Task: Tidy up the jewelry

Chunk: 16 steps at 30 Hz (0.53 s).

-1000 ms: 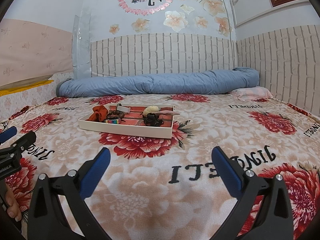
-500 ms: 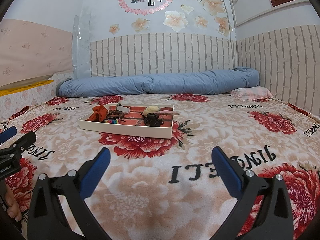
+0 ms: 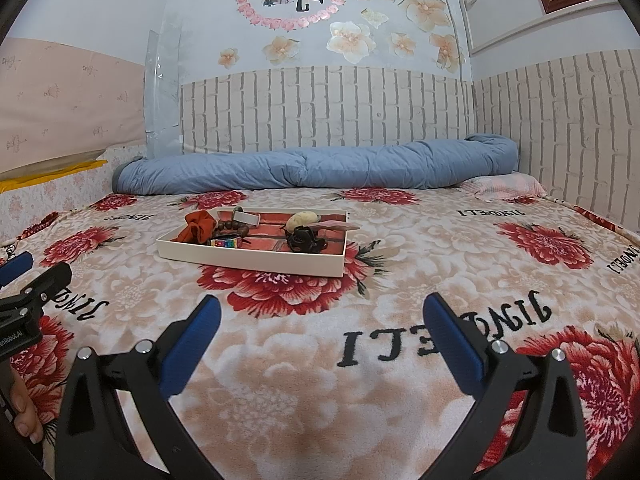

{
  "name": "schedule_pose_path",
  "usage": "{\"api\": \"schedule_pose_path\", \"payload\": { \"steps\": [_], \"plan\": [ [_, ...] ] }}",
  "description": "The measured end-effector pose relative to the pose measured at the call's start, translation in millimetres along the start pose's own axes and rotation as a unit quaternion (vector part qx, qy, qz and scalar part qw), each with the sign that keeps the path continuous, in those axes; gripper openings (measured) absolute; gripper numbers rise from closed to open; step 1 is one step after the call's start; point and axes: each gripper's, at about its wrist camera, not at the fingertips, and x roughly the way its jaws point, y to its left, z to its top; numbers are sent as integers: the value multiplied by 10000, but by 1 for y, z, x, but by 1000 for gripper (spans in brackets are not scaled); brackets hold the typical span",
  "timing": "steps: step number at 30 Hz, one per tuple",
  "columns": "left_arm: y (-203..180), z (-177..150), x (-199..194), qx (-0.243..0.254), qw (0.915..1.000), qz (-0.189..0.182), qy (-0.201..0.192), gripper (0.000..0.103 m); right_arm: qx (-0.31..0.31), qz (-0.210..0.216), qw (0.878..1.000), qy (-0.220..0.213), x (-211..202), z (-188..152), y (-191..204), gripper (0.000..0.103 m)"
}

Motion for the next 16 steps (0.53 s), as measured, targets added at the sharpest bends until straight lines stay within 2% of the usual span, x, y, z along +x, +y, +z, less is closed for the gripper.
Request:
{"api": "schedule_pose_path", "payload": {
  "steps": [16],
  "plan": [
    [3,4,1,63,10000,25,-22,98,1,-1,10000,3,0,0,0,99]
  ]
}}
